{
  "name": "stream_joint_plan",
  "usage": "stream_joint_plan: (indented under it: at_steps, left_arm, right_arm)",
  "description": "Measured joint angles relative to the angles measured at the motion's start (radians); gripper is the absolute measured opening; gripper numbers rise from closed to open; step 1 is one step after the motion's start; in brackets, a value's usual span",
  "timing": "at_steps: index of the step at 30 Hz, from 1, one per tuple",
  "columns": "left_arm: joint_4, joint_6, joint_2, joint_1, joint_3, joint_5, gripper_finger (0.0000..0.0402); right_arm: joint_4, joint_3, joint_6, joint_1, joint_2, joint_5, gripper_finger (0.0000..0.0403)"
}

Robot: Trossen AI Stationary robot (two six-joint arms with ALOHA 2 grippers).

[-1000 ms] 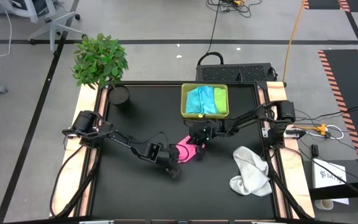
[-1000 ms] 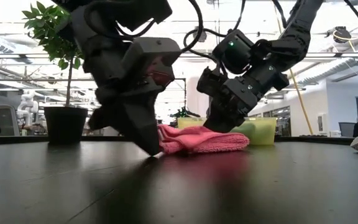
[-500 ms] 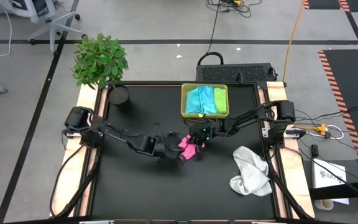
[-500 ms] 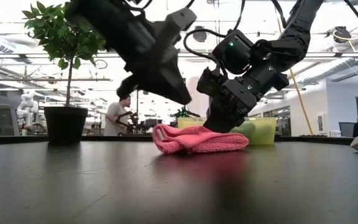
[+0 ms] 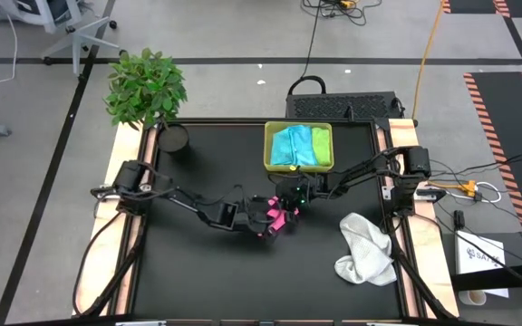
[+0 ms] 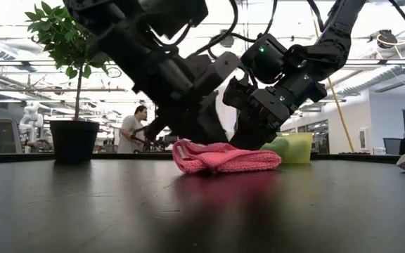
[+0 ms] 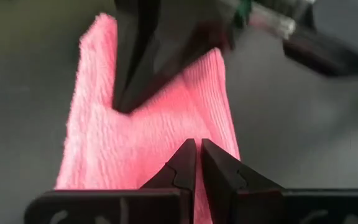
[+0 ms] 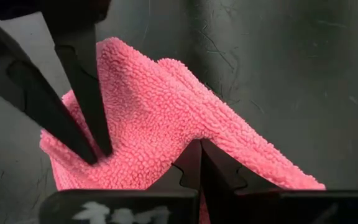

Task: Fold microfiber towels
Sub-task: Fold the pink microfiber cloth

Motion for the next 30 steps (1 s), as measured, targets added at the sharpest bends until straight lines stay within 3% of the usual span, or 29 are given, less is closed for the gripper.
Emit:
stream_joint_plan:
  at_steps: [10,22,30]
  left_arm:
    - [-0.063,0.005,0.024,-0.004,0.001,0.065,0.0026]
    - [-0.16,-0.051,0.024,-0.058,0.004,0.065,0.0026]
    - [-0.153,-0.055,0.026,-0.057,0.003,0.068,0.0026]
  right_arm:
    - [0.0,0.0,0.026,0.0,0.0,-0.001,0.0]
    - [-0.023,0.0,0.017,0.001,0.001,-0.008,0.0]
    - [-0.296,0.002,-0.107,-0.006,-0.098,-0.002,0.0]
